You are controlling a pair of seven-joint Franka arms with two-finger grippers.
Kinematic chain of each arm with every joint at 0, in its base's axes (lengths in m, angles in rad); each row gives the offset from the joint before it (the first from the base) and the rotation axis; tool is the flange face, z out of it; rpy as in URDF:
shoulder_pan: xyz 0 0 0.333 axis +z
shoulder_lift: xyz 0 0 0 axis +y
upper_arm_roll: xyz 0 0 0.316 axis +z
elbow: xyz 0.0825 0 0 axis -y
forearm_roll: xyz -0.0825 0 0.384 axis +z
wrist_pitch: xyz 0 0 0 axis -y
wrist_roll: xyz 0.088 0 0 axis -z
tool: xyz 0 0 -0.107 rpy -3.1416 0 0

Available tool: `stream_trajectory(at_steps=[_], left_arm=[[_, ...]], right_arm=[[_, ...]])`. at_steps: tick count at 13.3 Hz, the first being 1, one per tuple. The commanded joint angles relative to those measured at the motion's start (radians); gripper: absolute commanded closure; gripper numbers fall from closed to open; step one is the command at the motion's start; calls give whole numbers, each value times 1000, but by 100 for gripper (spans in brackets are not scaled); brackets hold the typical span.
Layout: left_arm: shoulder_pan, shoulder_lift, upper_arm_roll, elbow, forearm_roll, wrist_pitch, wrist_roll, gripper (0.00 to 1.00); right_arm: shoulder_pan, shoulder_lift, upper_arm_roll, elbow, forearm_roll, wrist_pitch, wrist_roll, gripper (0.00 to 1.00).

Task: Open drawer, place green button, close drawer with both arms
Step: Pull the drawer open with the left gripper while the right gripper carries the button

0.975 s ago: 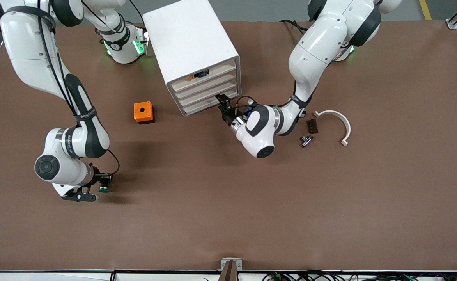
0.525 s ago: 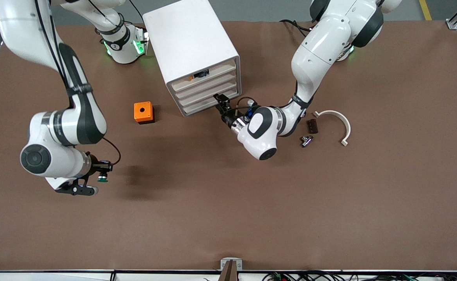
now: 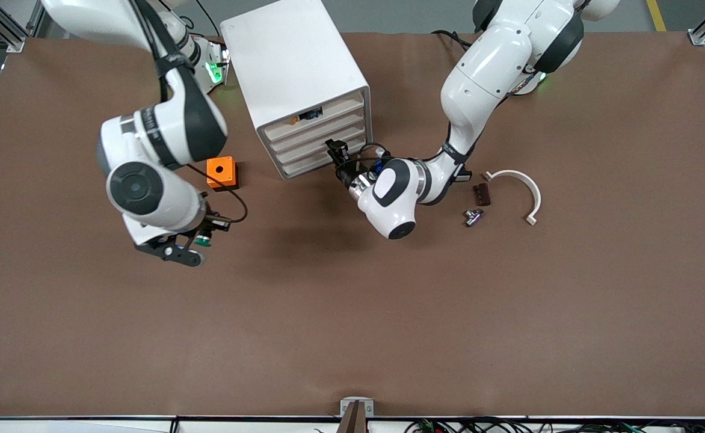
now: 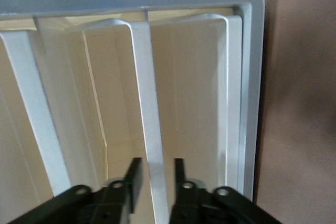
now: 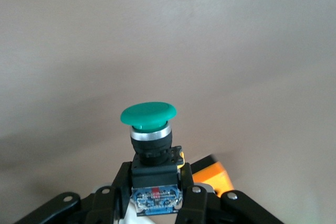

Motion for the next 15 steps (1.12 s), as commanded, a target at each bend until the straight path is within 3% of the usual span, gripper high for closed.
stream_trajectory(at_steps=[1,3,6,8,9,15], left_arm=[[-14,10,1,9,-20,-8,-11,90],[3,2,12,12,-17,-10,-14,100],[85,2,18,45,-11,-10,-8,100],[148,2,20,71,-8,-10,-4,100],[176,-1,21,78,-6,-10,13,100],[261,-2,53,121,11,-28,75,100]], right_arm=[[77,2,-8,58,9,-25,160,84],[118,5,-8,74,9,-22,258,84],[182,8,-8,75,11,-14,428,89],[199,8,-8,75,75,30,540,90],[209,8,-8,74,127,56,624,96],[301,22,-8,55,170,98,961,91]])
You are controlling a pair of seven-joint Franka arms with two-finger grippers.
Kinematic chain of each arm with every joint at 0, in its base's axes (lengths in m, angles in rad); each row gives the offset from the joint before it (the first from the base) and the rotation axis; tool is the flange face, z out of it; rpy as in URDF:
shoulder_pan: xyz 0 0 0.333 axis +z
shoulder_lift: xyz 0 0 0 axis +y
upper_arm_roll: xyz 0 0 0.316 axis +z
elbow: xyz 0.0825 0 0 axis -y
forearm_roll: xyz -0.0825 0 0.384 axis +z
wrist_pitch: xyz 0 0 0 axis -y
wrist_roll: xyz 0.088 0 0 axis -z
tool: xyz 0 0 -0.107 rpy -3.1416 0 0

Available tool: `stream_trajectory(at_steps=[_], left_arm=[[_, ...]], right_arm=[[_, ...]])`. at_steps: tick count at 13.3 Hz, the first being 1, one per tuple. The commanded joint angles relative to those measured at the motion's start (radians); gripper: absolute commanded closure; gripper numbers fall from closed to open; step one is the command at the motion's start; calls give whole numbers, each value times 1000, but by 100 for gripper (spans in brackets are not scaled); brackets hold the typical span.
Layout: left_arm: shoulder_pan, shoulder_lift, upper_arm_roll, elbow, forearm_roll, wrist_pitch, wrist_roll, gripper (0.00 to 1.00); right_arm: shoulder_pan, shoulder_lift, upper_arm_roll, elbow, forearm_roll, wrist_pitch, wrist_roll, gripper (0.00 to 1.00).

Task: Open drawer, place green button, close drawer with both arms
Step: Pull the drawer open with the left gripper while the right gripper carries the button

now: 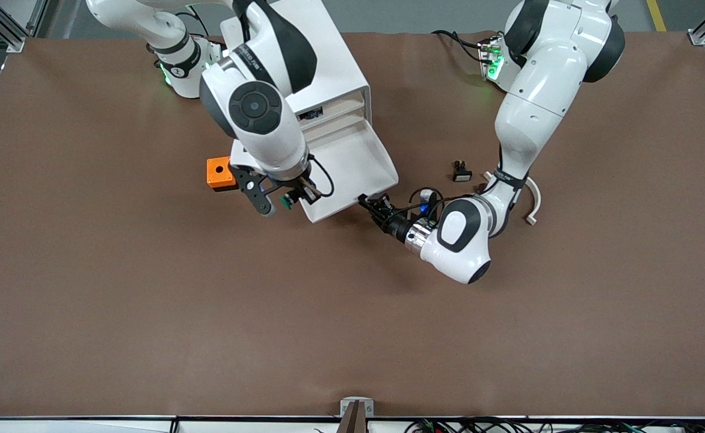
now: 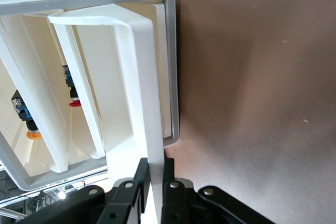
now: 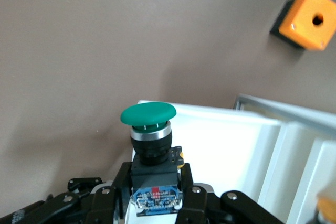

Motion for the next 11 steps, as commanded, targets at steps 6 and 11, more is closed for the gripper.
stream_trajectory(at_steps=[6,11], left_arm=[[46,-15,39,35,5,-27,131,0],[167,-114,37,35,241,-135,151,0]], right_arm=[[123,40,-9,-111,115,160,85,91],[131,93,-10,-147,115,221,83,89]])
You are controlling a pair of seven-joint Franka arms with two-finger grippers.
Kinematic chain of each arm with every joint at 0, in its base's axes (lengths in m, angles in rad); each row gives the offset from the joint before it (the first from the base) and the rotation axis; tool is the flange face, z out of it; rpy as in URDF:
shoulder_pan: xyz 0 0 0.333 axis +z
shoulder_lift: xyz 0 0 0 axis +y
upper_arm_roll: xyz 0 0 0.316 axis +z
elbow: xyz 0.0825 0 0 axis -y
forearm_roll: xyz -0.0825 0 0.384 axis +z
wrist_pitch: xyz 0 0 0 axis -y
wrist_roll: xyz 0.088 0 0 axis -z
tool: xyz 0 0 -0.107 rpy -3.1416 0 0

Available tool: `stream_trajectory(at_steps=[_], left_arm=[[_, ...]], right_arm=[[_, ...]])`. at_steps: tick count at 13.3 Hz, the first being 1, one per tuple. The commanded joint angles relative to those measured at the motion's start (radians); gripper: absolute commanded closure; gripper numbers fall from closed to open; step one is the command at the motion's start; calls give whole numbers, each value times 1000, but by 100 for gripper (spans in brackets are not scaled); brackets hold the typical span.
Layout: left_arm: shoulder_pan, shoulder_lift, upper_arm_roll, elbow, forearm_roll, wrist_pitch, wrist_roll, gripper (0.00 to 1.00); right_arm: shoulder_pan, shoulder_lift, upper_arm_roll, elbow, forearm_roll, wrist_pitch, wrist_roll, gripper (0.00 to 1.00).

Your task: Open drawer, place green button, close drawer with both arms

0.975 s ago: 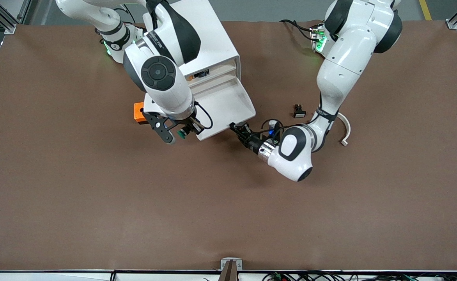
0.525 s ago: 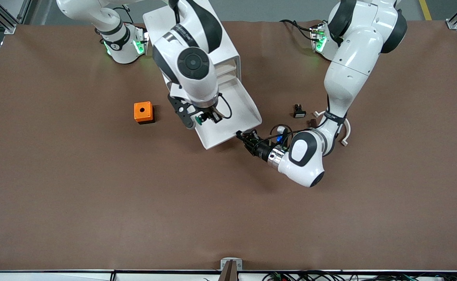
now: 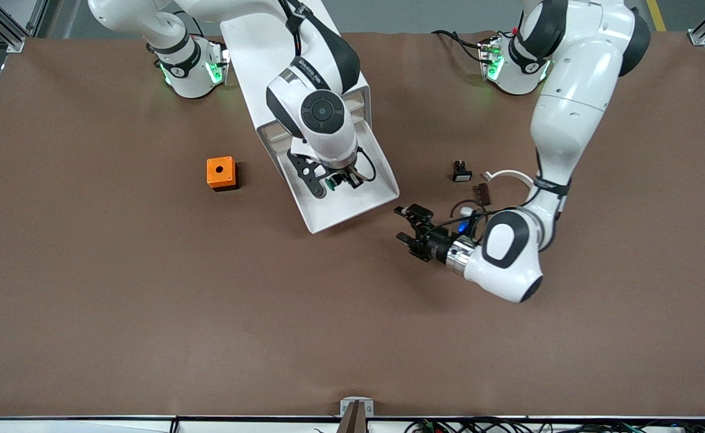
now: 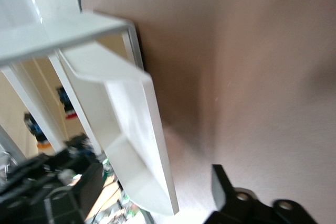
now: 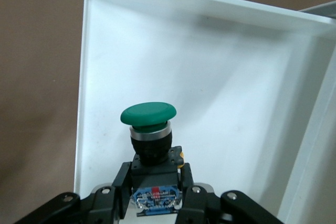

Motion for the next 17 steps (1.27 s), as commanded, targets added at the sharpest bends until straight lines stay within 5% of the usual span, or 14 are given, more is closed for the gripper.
stream_trajectory(at_steps=[1,7,9,10,11,17], left_arm=[[51,-77,-5,-15,111,-67,44,0],[75,-216,4,11,333,-71,200,0],[101,-259,3,15,420,-73,231,0],[103,-294,-4,12,495,-74,300,0],[95,-308,-7,12,558,-76,385,0],[101,-347,-10,-54,657,-27,880,0]], right_arm=[[-1,25,-9,-13,25,42,5,89],[17,80,-9,-15,25,87,7,80],[14,79,-9,-20,25,85,7,51],[13,79,-10,-18,25,82,8,14],[11,77,-10,-18,25,81,10,0],[-100,-71,-19,62,8,-218,-94,0]])
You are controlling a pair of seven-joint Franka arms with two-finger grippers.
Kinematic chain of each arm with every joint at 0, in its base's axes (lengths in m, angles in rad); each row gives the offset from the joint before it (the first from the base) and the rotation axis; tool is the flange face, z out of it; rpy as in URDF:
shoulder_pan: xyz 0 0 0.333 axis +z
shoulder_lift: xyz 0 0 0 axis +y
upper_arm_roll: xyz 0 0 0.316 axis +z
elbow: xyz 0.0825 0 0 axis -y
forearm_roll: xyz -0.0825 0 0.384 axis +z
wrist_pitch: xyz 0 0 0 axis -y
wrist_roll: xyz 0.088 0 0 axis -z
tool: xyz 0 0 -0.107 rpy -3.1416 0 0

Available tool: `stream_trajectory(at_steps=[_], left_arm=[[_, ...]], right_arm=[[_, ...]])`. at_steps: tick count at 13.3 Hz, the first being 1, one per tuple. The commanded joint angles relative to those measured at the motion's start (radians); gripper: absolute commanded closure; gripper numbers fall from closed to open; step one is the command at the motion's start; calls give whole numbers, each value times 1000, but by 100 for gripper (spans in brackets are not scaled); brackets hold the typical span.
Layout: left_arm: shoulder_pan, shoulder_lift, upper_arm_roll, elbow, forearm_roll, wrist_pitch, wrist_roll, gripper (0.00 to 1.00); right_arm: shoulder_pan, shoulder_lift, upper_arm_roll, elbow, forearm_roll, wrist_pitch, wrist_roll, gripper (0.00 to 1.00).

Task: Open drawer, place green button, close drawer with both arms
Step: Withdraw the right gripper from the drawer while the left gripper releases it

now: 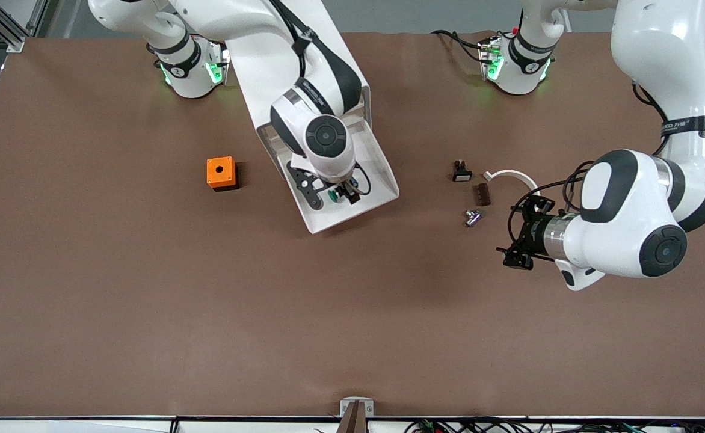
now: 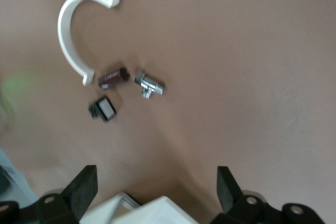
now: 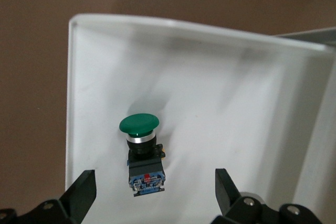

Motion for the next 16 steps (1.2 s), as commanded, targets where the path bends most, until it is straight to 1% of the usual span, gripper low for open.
stream_trajectory(at_steps=[1,4,7,8,10,11,13,14,15,16], left_arm=[[2,-32,-10,-91,24,96,173,0],[0,-59,-38,-209,25,208,351,0],[-21,-68,-85,-323,39,343,404,0],[-24,-68,-113,-337,44,366,407,0],[-29,-53,-183,-340,44,426,409,0],[-49,-42,-194,-340,44,450,409,0],[-101,-28,-194,-346,44,484,407,0],[-128,-20,-194,-357,42,541,390,0],[-141,-16,-193,-392,42,622,387,0],[-143,-14,-194,-435,42,704,386,0]], right_arm=[[-106,-133,8,9,7,-172,-160,0],[-220,-254,8,0,4,-257,-330,0],[-341,-340,8,-6,2,-341,-546,0],[-385,-364,8,-17,2,-366,-637,0],[-471,-423,8,-66,2,-369,-830,0],[-506,-447,8,-89,2,-369,-919,0],[-579,-493,8,-139,2,-365,-1069,0],[-599,-507,8,-149,-2,-361,-1135,0],[-616,-509,8,-149,-14,-360,-1177,0],[-622,-513,8,-149,-48,-357,-1212,0]])
